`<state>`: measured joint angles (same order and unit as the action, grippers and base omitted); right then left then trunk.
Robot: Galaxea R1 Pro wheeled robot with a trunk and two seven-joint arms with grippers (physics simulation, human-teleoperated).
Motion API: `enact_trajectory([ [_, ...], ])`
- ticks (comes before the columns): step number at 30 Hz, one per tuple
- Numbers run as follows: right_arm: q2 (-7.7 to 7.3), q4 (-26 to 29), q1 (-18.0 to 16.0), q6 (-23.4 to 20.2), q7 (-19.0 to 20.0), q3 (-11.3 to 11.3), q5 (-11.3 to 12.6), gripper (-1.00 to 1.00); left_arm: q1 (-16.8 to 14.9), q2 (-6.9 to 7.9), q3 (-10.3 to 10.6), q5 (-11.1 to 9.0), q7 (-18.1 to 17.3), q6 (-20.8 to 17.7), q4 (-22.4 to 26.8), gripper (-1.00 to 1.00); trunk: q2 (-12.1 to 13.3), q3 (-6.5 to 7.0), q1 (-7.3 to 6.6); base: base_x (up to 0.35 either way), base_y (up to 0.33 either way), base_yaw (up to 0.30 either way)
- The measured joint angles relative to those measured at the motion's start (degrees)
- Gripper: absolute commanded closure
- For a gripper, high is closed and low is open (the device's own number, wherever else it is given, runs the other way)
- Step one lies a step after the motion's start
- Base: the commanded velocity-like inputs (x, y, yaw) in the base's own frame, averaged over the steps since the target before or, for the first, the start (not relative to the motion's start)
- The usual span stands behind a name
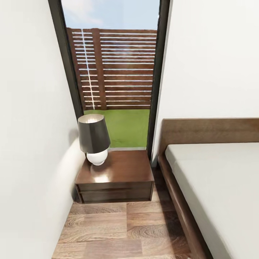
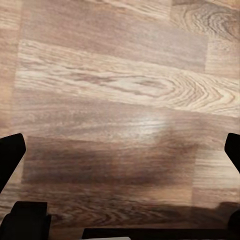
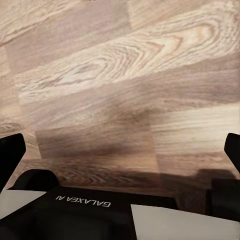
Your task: In the bedroom, move the book from the bed onto either nightstand, and place the two sandals side by side next to the bed.
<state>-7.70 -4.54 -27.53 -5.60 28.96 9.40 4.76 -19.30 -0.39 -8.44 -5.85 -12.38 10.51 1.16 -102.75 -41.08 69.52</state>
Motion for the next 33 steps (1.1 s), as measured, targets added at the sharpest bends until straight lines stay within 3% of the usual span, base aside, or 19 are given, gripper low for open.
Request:
enact_trajectory([
  [33, 0.0, 0.0, 0.0, 0.0, -0.1, 0.0, 0.0, -1.0, 0.0, -0.14, 0.0, 0.0, 0.1, -0.3, 0.0, -1.0, 12.4, 5.56, -6.8, 0.0, 0.0, 0.0],
])
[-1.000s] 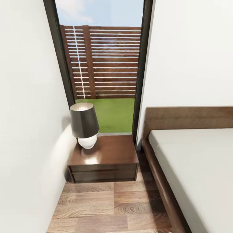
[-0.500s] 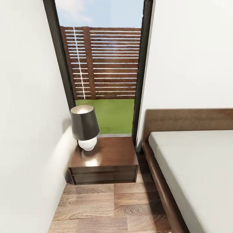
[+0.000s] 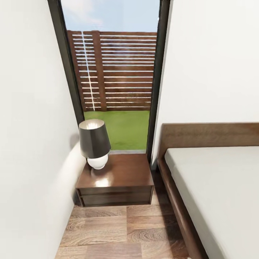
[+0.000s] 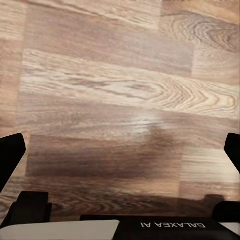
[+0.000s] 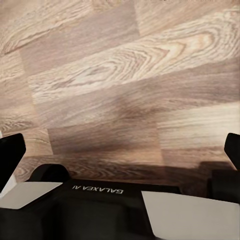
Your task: In the bedroom, move the book from the bed onto either nightstand, and place the two sandals side by side next to the bed.
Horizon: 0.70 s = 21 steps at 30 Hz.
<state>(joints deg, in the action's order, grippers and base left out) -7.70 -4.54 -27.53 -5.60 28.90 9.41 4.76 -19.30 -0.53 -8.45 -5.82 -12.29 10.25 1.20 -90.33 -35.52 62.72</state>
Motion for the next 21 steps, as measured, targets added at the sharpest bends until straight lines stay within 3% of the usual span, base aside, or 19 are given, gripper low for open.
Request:
enact_trajectory([
  [21, 0.0, 0.0, 0.0, 0.0, 0.0, 0.0, 0.0, -1.0, 0.0, 0.0, 0.0, 0.0, -0.1, -0.1, 0.0, -1.0, 8.4, 3.77, -4.61, 0.0, 0.0, 0.0],
])
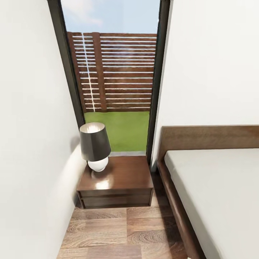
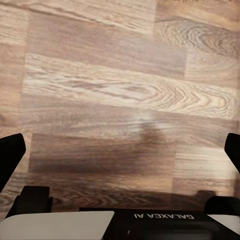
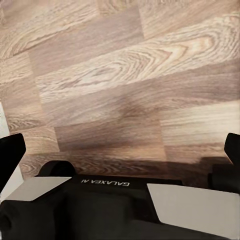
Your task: In the bedroom, move the book from the bed onto either nightstand, and place the two sandals side by side next to the bed.
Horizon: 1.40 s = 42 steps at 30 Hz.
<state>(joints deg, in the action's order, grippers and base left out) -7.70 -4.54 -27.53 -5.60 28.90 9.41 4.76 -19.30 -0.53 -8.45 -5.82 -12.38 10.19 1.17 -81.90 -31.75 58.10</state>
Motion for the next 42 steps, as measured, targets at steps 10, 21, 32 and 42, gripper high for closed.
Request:
enact_trajectory([
  [10, 0.0, 0.0, 0.0, 0.0, 0.0, 0.0, 0.0, -1.0, 0.0, 0.0, 0.0, 0.0, 0.0, 0.0, 0.0, -1.0, 4.0, 1.8, -2.2, 0.0, 0.0, 0.0],
  [21, 0.0, 0.0, 0.0, 0.0, 0.0, 0.0, 0.0, -1.0, 0.0, 0.0, 0.0, 0.0, 0.0, 0.0, 0.0, -1.0, 8.4, 3.77, -4.61, 0.0, 0.0, 0.0],
  [32, 0.19, 0.0, 0.0, 0.1, 0.0, -0.1, 0.0, -1.0, 0.0, -0.09, 0.3, 0.4, -0.1, 0.0, 0.1, -1.0, 12.8, 5.75, -7.03, 0.0, 0.0, 0.0],
  [42, -0.04, 0.1, 0.0, 0.1, 0.0, 0.3, 0.2, -1.0, -1.2, -0.1, 0.7, 0.5, -0.2, -13.0, 10.3, -1.0, 16.9, 7.56, -9.23, 0.0, 0.0, 0.0],
])
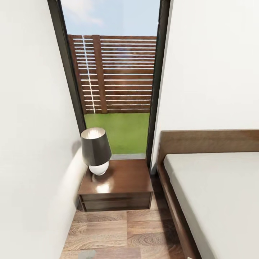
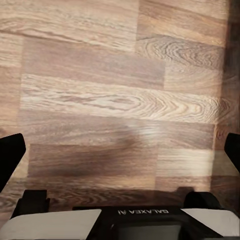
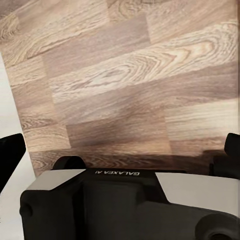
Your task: In the bedroom, move the book from the bed onto either nightstand, and place the two sandals side by side next to the bed.
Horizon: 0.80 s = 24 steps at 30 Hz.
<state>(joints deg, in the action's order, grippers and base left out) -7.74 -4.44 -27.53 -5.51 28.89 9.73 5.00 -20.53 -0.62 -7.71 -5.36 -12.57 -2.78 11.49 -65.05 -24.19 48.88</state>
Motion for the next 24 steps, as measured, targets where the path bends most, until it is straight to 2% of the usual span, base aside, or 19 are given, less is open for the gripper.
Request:
enact_trajectory([
  [2, -0.08, 0.2, 0.0, 0.0, 0.0, 0.0, 0.0, -1.0, -0.1, -0.02, 0.4, 0.1, 0.0, -5.0, 6.1, -1.0, 0.8, 0.36, -0.44, 0.0, 0.0, 0.0],
  [4, -0.16, 0.8, 0.0, 0.0, 0.0, 0.0, 0.0, -1.0, -0.2, 0.01, 1.7, 0.1, -0.1, -8.0, 9.3, -1.0, 1.6, 0.71, -0.88, 0.0, 0.0, 0.0],
  [6, -0.22, 1.4, 0.0, 0.1, 0.0, 0.0, 0.0, -1.0, -0.2, 0.04, 3.5, 0.1, -0.2, -9.0, 10.4, -1.0, 2.4, 1.07, -1.32, 0.0, 0.0, 0.0],
  [7, -0.27, 1.7, 0.0, 0.1, 0.0, -0.1, 0.0, -1.0, -0.2, 0.06, 5.3, 0.1, -0.3, -9.4, 10.9, -1.0, 2.8, 1.25, -1.54, 0.0, 0.0, 0.0],
  [9, -0.3, 1.9, 0.0, 0.1, 0.1, -0.2, 0.0, -1.0, -0.2, 0.09, 7.8, 0.0, -0.5, -9.7, 11.1, -1.0, 3.6, 1.61, -1.98, 0.0, 0.0, 0.0],
  [12, -0.34, 2.0, 0.0, 0.1, 0.2, -0.3, 0.0, -1.0, -0.2, 0.07, 9.4, -0.1, -0.5, -9.5, 10.8, -1.0, 4.8, 2.15, -2.64, 0.0, 0.0, 0.0],
  [17, -0.44, 2.0, 0.0, 0.1, 0.4, -0.5, -0.1, -1.0, -0.1, 0.11, 10.0, -0.5, -0.4, -8.9, 10.3, -1.0, 6.8, 3.04, -3.74, 0.0, 0.0, 0.0],
  [20, -0.61, 2.0, 0.0, 0.1, 0.6, -0.5, -0.1, -1.0, -0.1, 0.06, 10.1, -0.7, -0.4, -6.5, 9.7, -1.0, 8.0, 3.58, -4.4, 0.0, 0.0, 0.0],
  [24, -2.28, 1.9, 0.0, 0.1, 1.6, -0.6, -0.2, -1.0, -0.1, -0.06, 10.2, -0.6, -0.4, -5.5, 8.5, -1.0, 9.6, 4.3, -5.28, 0.0, 0.0, 0.0],
])
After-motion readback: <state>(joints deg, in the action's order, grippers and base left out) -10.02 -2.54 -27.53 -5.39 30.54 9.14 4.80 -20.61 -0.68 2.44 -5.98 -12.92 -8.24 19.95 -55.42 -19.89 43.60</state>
